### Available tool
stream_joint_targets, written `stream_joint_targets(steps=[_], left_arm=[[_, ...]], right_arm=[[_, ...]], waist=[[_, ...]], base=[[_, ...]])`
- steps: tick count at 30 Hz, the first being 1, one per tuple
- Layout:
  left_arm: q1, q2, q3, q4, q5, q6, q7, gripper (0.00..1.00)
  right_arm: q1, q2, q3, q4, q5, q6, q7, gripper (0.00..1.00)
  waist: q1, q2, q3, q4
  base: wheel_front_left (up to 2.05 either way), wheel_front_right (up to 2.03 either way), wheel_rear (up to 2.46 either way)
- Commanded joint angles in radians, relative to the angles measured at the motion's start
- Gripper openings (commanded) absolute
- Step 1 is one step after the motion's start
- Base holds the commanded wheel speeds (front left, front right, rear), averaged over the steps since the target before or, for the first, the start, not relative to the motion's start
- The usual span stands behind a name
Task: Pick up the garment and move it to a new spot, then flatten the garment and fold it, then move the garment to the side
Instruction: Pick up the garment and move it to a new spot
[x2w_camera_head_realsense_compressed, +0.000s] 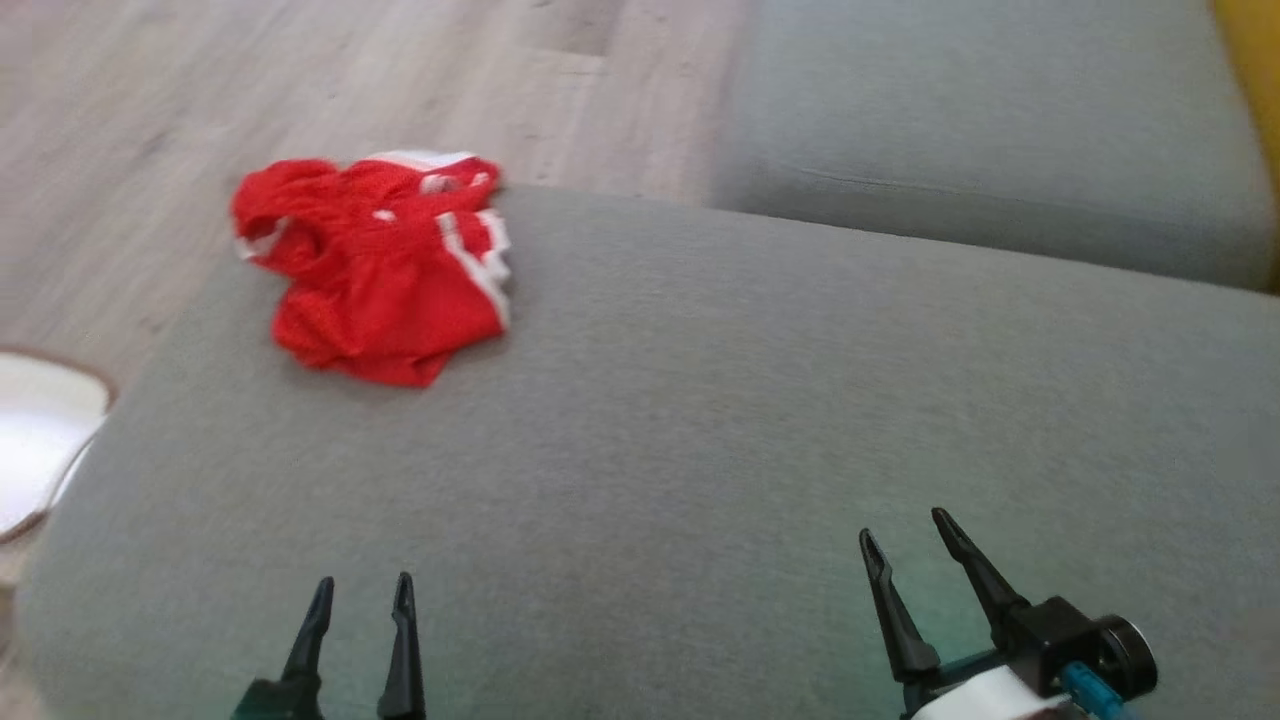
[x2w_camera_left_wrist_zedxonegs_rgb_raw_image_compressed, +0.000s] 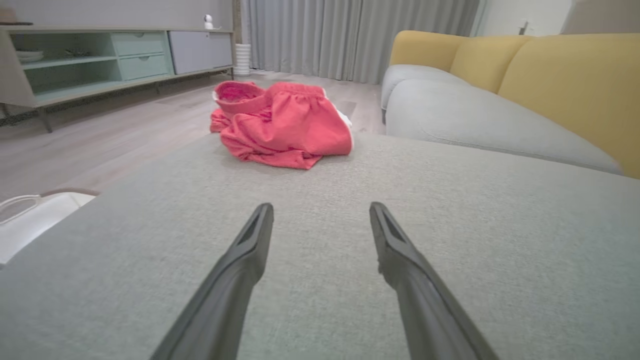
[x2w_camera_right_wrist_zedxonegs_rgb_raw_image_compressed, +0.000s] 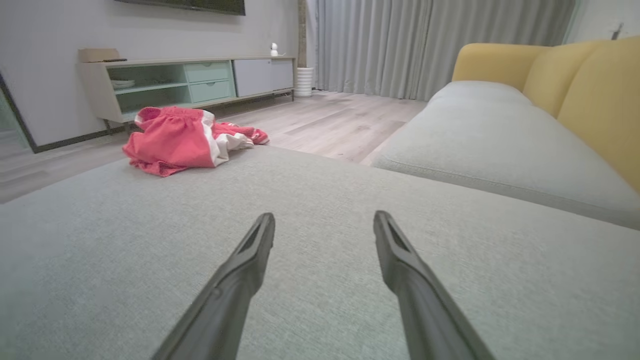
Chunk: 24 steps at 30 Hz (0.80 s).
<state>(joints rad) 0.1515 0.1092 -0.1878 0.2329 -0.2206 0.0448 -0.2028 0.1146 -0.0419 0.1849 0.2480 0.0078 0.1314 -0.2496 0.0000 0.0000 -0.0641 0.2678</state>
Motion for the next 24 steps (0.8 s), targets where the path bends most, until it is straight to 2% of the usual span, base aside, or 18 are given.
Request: stream_joint_targets(steps=[1,6,11,17,20,24], left_arm=[[-0.027,0.008,0.04,-0.037,-0.005,0.006,-0.003,1.0],[-0.019,0.02,0.044,-0.052,-0.009,0.012,0.005,1.0],[-0.014,0.029,0.048,-0.067,-0.014,0.016,0.01,1.0],[-0.01,0.037,0.046,-0.084,-0.016,0.021,0.017,1.0],[-0.038,0.058,0.052,-0.138,-0.02,0.015,0.045,1.0],[-0.131,0.13,0.094,-0.264,-0.026,0.002,0.118,1.0]], right_arm=[[-0.036,-0.008,0.024,-0.033,0.005,-0.001,-0.012,1.0],[-0.043,-0.008,0.03,-0.033,0.011,-0.001,-0.012,1.0],[-0.049,-0.008,0.038,-0.034,0.014,-0.001,-0.012,1.0],[-0.053,-0.008,0.044,-0.042,0.005,-0.001,-0.012,1.0],[-0.055,-0.008,0.044,-0.053,-0.007,-0.001,-0.012,1.0],[-0.06,-0.008,0.028,-0.071,-0.036,-0.001,-0.012,1.0]], waist=[[0.0,0.0,0.002,0.059],[0.0,0.0,0.004,0.132],[0.0,0.0,0.008,0.17],[0.0,0.0,0.018,0.173],[0.0,0.0,0.026,0.164],[0.0,0.0,0.049,0.144]], base=[[0.0,0.0,0.0],[0.0,0.0,0.0],[0.0,0.0,0.0],[0.0,0.0,0.0],[0.0,0.0,0.0],[0.0,0.0,0.0]])
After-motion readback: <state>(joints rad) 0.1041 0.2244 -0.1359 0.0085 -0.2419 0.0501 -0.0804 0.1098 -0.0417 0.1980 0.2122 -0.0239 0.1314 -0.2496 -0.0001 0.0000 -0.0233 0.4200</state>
